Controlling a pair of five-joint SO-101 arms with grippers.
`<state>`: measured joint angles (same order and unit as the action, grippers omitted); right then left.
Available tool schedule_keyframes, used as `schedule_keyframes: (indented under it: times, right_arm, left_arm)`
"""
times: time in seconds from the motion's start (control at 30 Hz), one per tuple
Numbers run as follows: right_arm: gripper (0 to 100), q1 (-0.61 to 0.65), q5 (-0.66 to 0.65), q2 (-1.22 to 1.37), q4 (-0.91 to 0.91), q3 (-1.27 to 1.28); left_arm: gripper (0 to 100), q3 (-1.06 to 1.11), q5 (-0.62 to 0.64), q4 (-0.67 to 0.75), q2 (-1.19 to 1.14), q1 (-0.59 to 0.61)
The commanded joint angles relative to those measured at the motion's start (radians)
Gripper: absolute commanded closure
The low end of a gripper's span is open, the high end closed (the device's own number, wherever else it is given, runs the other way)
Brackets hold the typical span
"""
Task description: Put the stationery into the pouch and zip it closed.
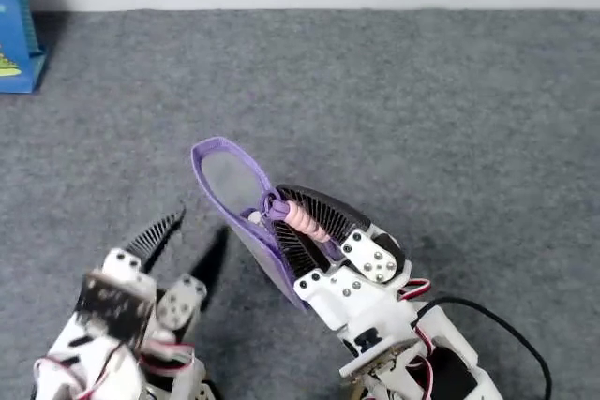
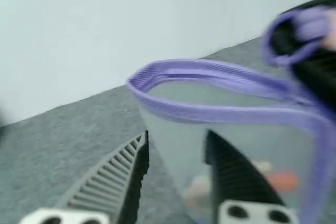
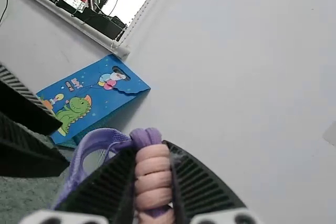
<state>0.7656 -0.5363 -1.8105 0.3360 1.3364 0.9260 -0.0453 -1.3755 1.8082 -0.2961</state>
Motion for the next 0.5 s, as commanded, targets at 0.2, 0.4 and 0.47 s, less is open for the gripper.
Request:
schedule_keyframes:
  times: [0.2, 0.4, 0.47]
  right_arm:
    - [99.1, 0.084, 0.005, 0.001, -0.012, -0.055]
    - [99.1, 0.107, 0.009, 0.001, -0.036, -0.052]
    - [99.1, 0.119, 0.011, 0.001, -0.036, -0.052]
  left_arm:
    - [73, -0.142, 0.051, -0.147, 0.005, -0.192]
    - [72, -0.193, 0.124, -0.184, 0.003, -0.339]
    - [72, -0.168, 0.141, -0.157, 0.003, -0.339]
